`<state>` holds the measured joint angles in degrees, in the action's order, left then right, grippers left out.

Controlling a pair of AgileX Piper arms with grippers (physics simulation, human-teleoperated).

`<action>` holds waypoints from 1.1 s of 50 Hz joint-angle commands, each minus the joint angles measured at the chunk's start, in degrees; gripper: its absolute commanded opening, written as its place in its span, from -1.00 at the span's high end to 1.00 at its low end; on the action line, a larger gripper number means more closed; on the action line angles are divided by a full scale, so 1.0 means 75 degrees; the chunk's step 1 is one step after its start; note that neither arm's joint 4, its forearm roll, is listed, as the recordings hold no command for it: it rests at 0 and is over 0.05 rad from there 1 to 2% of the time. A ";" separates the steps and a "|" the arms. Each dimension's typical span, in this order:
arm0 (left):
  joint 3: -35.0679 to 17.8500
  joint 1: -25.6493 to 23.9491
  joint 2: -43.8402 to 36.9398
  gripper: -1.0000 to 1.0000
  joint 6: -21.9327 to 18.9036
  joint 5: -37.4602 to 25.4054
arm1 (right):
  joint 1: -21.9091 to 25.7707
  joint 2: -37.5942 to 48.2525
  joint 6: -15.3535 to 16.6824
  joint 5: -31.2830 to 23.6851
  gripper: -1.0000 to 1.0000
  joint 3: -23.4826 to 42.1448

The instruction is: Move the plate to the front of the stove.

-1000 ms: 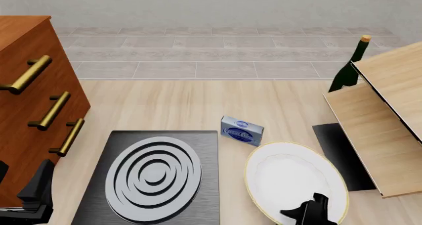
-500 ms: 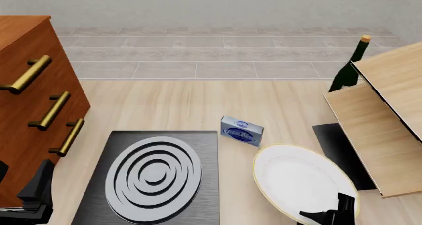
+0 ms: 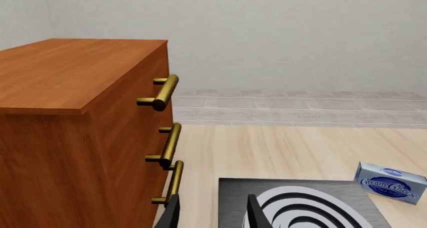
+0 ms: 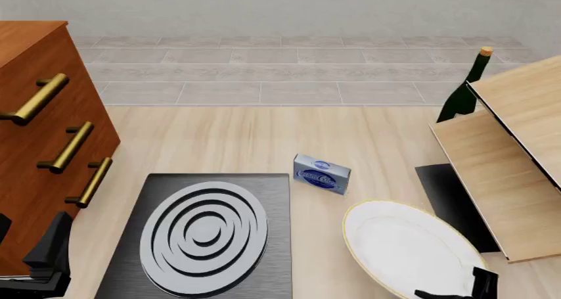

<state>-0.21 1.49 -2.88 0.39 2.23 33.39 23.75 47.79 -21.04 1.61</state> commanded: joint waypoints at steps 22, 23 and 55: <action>0.0000 0.0000 0.0000 -1.00 -0.0001 0.0000 | 0.0761 -0.1680 0.0628 -0.0949 1.00 0.0452; 0.0000 0.0000 0.0003 -1.00 0.0002 -0.0001 | 0.0831 -0.1578 0.0625 -0.0853 1.00 0.0470; 0.0000 0.0001 -0.0002 -1.00 0.0001 0.0001 | 0.0974 -0.2349 0.1434 -0.0791 1.00 0.0208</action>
<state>-0.21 1.49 -2.87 0.39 2.23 40.80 9.26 56.76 -26.18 3.61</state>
